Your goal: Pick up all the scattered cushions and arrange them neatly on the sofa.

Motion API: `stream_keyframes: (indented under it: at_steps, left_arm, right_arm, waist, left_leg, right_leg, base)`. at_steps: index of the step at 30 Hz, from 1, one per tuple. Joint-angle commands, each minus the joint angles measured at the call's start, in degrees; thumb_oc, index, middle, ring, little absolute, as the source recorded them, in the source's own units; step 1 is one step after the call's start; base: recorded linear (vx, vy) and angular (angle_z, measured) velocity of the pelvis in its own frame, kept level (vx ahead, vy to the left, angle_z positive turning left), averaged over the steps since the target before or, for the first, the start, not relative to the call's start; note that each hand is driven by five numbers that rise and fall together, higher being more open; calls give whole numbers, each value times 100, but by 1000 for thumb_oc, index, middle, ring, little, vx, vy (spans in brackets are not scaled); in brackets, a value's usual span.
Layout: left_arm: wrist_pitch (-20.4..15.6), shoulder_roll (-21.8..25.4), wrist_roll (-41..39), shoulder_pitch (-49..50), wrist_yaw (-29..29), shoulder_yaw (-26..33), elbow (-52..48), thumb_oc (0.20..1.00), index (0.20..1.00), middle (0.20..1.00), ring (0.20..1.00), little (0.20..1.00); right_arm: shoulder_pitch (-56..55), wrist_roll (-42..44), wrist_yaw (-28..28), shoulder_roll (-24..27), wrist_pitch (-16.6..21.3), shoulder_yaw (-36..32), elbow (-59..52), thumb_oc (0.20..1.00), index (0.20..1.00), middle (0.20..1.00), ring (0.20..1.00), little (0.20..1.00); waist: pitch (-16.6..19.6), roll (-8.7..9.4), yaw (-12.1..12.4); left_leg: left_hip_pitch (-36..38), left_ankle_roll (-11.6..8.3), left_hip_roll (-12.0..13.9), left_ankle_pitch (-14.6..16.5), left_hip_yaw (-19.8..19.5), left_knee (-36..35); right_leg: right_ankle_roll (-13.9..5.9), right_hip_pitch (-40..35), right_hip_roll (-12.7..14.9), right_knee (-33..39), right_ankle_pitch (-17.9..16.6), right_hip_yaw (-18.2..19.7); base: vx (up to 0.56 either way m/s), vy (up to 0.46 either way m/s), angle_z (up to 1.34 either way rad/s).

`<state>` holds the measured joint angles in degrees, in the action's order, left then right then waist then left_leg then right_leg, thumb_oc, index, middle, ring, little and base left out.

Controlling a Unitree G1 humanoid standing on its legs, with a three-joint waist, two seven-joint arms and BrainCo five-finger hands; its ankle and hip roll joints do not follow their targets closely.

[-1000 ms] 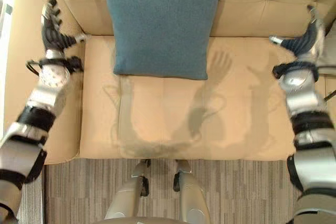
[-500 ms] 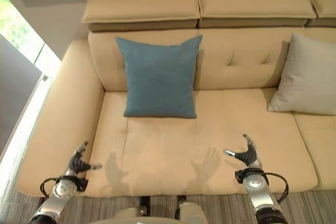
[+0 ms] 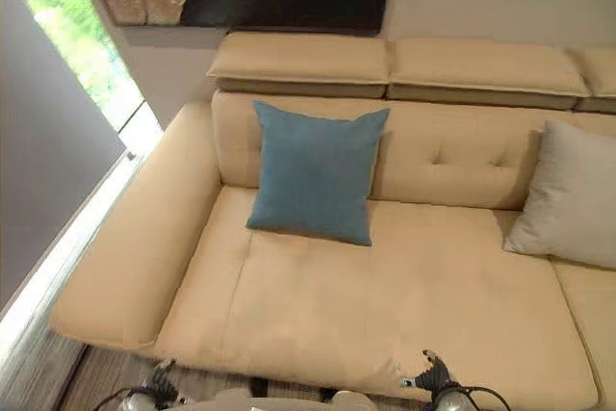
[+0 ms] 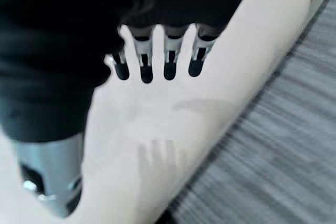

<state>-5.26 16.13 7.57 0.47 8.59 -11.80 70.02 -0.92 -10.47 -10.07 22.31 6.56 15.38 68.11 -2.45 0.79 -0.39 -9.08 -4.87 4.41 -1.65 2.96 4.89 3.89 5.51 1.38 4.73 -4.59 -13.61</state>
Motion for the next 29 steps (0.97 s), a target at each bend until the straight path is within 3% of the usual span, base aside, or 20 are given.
stream_keyframes:
  at_steps: [1,2,3,4,7,8,12,17,18,20,29]
  left_arm:
    - [-57,178,148,-238,-2,120,-30,1000,1000,1000,1000,1000]
    - [-57,178,148,-238,-2,120,-30,1000,1000,1000,1000,1000]
    - [-63,103,158,-265,-9,88,-7,1000,1000,1000,1000,1000]
    - [-6,-22,255,-332,16,-57,-9,1000,1000,1000,1000,1000]
    - [11,-52,321,-405,21,-165,-37,1000,1000,1000,1000,1000]
    - [6,-54,312,-520,52,-259,-56,1000,1000,1000,1000,1000]
    - [10,1,80,-585,62,-121,-34,1000,1000,1000,1000,1000]
    - [72,116,167,-592,-53,-136,102,1000,1000,1000,1000,1000]
    - [76,115,154,-592,-45,-144,90,1000,1000,1000,1000,1000]
    - [81,106,165,-591,-49,-147,105,1000,1000,1000,1000,1000]
    - [179,14,39,-552,-51,24,344,1000,1000,1000,1000,1000]
  right_arm:
    - [218,-134,-87,-21,21,-171,-243,1000,1000,1000,1000,1000]
    - [218,-134,-87,-21,21,-171,-243,1000,1000,1000,1000,1000]
    - [264,-141,-89,-71,-11,-147,-30,1000,1000,1000,1000,1000]
    - [313,-97,-111,-95,-91,-210,81,1000,1000,1000,1000,1000]
    - [358,-74,-120,-124,-144,-235,124,1000,1000,1000,1000,1000]
    - [444,-119,-176,-190,-236,-200,196,1000,1000,1000,1000,1000]
    - [557,-89,-195,-259,-353,-258,216,1000,1000,1000,1000,1000]
    - [694,112,-42,-49,-360,-357,481,1000,1000,1000,1000,1000]
    - [698,67,-38,-76,-399,-335,495,1000,1000,1000,1000,1000]
    - [719,45,-28,-85,-421,-317,551,1000,1000,1000,1000,1000]
    - [728,303,-19,-82,-472,-432,785,1000,1000,1000,1000,1000]
  waist:
    - [-62,124,-102]
    - [-62,124,-102]
    - [-60,221,-133]
    - [0,114,-256]
    - [10,103,-299]
    - [-75,131,-320]
    - [-257,143,-277]
    - [-116,133,-54]
    - [-16,218,85]
    - [121,264,141]
    - [270,230,59]
  left_leg:
    - [166,-90,-4,229,107,128]
    - [166,-90,-4,229,107,128]
    - [280,-35,-172,676,8,550]
    - [654,-24,-172,869,-99,331]
    - [757,17,-206,835,-71,42]
    - [735,111,-355,820,-83,-138]
    - [629,299,-507,727,-19,-274]
    - [496,425,-524,585,40,-375]
    - [419,396,-570,555,123,-391]
    - [406,355,-565,509,155,-470]
    - [741,166,-387,220,171,-973]
  right_leg:
    - [-1117,-352,320,-107,484,211]
    - [-1117,-352,320,-107,484,211]
    - [-1112,-261,440,-120,358,227]
    - [-1167,-42,450,-220,235,250]
    - [-1230,92,532,-256,83,255]
    - [-1369,374,692,-323,-139,303]
    - [-1532,803,924,-745,-212,297]
    - [-1386,325,739,-1460,400,478]
    - [-1407,1,770,-1157,399,344]
    - [-1429,-160,752,-857,433,219]
    - [-1389,-516,469,-33,363,205]
  base:
    - [0,0,16]
    - [-129,84,11]
    - [-230,315,8]
    - [-258,374,12]
    - [-117,248,8]
    - [-200,278,-5]
    - [-201,206,-49]
    - [-144,58,-26]
    - [-77,-25,-4]
    - [-8,-83,-25]
    - [-9,-75,2]
